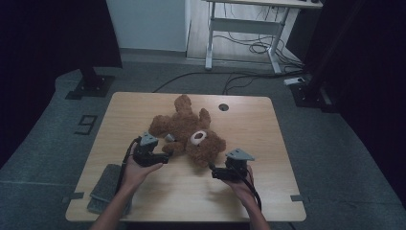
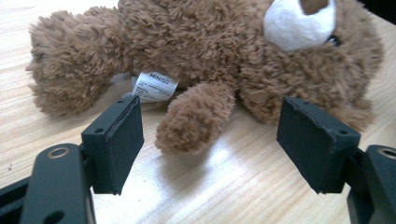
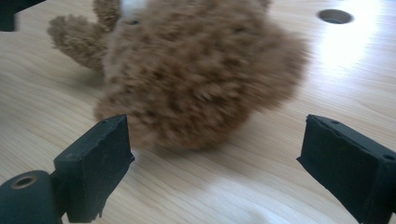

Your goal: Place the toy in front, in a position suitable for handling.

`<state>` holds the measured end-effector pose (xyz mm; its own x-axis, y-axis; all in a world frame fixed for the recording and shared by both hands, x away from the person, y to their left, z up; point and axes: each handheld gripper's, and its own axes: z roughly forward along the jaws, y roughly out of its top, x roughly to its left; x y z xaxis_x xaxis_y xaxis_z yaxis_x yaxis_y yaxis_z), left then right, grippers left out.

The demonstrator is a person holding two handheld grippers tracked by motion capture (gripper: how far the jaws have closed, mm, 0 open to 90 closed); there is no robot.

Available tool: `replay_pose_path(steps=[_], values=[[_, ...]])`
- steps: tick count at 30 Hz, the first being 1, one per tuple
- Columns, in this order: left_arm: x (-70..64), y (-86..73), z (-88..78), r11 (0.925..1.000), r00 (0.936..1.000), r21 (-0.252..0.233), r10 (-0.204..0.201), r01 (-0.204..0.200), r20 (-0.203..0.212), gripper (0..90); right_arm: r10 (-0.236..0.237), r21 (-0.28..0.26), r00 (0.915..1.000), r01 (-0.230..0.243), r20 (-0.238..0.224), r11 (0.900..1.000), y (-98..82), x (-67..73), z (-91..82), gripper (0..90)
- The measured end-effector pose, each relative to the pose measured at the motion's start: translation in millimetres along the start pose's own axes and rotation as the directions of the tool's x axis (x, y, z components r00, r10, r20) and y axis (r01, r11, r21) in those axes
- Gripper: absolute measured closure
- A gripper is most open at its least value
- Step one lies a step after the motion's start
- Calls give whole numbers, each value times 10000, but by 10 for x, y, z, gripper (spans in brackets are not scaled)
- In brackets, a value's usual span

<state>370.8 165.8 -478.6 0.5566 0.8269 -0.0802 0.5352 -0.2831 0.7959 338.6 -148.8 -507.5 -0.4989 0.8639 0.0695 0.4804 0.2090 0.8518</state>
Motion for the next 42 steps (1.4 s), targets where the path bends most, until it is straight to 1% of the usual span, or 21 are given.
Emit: replay_pose_path(steps=[3, 8, 13, 15, 16, 17, 18, 21, 23, 25, 26, 30, 31, 33, 35, 36, 37, 38, 39, 40, 42], values=[[46, 17, 74, 10000, 10000, 22, -1, 1, -48, 227, -43, 70, 10000, 44, -45, 10000, 43, 70, 93, 65], [146, 68, 246, 9997, 9999, 241, -91, 88, 113, 236, 429, 133, 9991, -428, -24, 9990, 140, 150, 312, 28], [156, 85, 344, 9995, 9998, 272, -137, 133, 133, 241, 300, 258, 9994, -304, 167, 9992, 218, 199, 424, 14], [138, 85, 385, 9998, 10000, 213, -63, 63, -16, 261, 187, 345, 9991, -200, 372, 9992, 249, 215, 471, 0], [126, 89, 433, 9996, 9999, 271, -100, 97, 100, 270, 143, 447, 9980, -171, 617, 9989, 266, 221, 520, 0], [126, 89, 433, 9996, 9999, 271, -100, 97, 100, 271, 143, 447, 9980, -171, 617, 9989, 266, 221, 520, 0], [104, 84, 486, 9991, 10000, 426, -43, 42, 30, 282, 21, 529, 9959, -70, 905, 9986, 265, 215, 562, 0], [76, 57, 561, 9966, 9998, 805, 198, -203, 63, 361, 53, 671, 9936, -129, 1129, 9977, 252, 174, 614, 0], [73, 37, 588, 9954, 9996, 937, 180, -198, 197, 517, 371, 664, 9929, -448, 1134, 9968, 251, 131, 626, 0], [79, 35, 591, 9953, 9995, 960, 82, -111, 309, 614, 420, 681, 9928, -499, 1118, 9964, 250, 124, 628, 0], [90, 34, 580, 9954, 9983, 954, -38, -17, 577, 651, 318, 723, 9926, -405, 1172, 9966, 247, 127, 634, 0], [87, 34, 555, 9965, 9971, 831, -109, 47, 748, 718, 568, 1145, 9883, -733, 1412, 9907, 219, 95, 694, 5], [91, 37, 553, 9962, 9964, 863, -161, 89, 827, 725, 617, 1356, 9888, -802, 1360, 9875, 201, 73, 734, 44], [95, 31, 555, 9951, 9965, 990, -135, 53, 825, 732, 855, 1694, 9933, -978, 784, 9807, 151, 19, 810, 130], [97, 24, 555, 9951, 9965, 979, -200, 120, 816, 734, 809, 1664, 9948, -902, 623, 9819, 131, 8, 826, 169], [114, 12, 555, 9953, 9957, 949, -295, 211, 882, 734, 494, 1539, 9973, -571, 536, 9864, 128, 17, 825, 247], [114, 12, 555, 9953, 9957, 949, -295, 211, 882, 734, 494, 1539, 9973, -571, 536, 9864, 128, 17, 825, 247], [123, 12, 552, 9958, 9950, 880, -351, 269, 932, 736, 271, 1451, 9982, -347, 540, 9888, 144, 31, 804, 339], [123, 12, 552, 9958, 9950, 880, -351, 269, 932, 738, 271, 1451, 9982, -347, 540, 9888, 144, 31, 804, 339], [122, 17, 549, 9961, 9949, 835, -372, 294, 940, 742, -2, 1363, 9984, -75, 562, 9906, 158, 39, 783, 419], [116, 33, 532, 9971, 9944, 683, -387, 320, 983, 751, -106, 1325, 9984, 32, 550, 9912, 166, 35, 775, 456]])
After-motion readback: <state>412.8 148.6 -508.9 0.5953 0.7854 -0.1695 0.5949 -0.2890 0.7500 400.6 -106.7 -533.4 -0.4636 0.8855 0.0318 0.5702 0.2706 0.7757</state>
